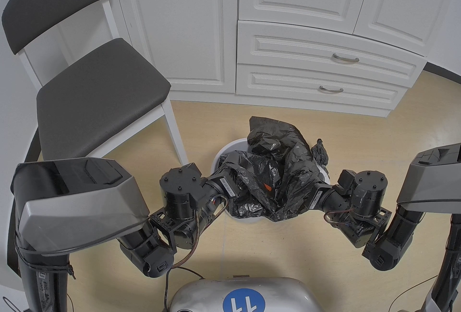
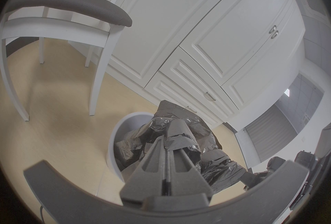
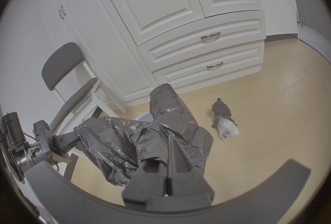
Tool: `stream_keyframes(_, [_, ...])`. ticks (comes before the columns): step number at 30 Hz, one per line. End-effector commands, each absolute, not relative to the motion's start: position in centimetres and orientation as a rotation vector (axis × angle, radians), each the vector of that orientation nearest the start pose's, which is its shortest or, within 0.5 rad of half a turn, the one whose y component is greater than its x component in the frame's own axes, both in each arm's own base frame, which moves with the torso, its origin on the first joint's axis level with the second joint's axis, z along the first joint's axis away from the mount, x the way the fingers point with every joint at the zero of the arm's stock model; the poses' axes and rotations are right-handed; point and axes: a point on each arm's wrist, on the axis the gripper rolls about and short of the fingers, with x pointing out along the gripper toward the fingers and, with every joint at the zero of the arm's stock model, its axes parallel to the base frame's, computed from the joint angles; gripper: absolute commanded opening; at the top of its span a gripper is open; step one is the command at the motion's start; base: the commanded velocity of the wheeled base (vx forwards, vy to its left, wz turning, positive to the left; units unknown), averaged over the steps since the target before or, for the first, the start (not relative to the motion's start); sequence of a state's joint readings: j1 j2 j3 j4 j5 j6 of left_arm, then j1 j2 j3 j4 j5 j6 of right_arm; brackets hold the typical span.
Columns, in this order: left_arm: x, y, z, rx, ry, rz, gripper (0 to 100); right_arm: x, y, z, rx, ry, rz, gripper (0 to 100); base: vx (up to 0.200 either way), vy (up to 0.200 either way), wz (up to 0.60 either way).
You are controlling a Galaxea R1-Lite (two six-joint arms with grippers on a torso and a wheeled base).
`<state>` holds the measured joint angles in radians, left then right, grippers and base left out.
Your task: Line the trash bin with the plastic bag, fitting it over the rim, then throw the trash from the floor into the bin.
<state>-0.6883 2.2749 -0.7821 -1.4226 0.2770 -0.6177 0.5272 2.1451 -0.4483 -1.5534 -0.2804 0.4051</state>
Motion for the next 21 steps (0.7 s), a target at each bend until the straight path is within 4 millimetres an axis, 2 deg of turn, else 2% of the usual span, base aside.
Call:
stream_keyframes(1, [30.07,-24.03,5.04,-0.573,0.193,-0.377,0,27.54,15.55,5.67,0.352,0.165,0.225,0,0.0,0.0,0.0])
stream_keyframes(21, [29.74,-24.36,5.16,-0.571,0.196,-0.386,0,27.34,15.88,6.1,0.326,0.149,0.243,0,0.0,0.0,0.0])
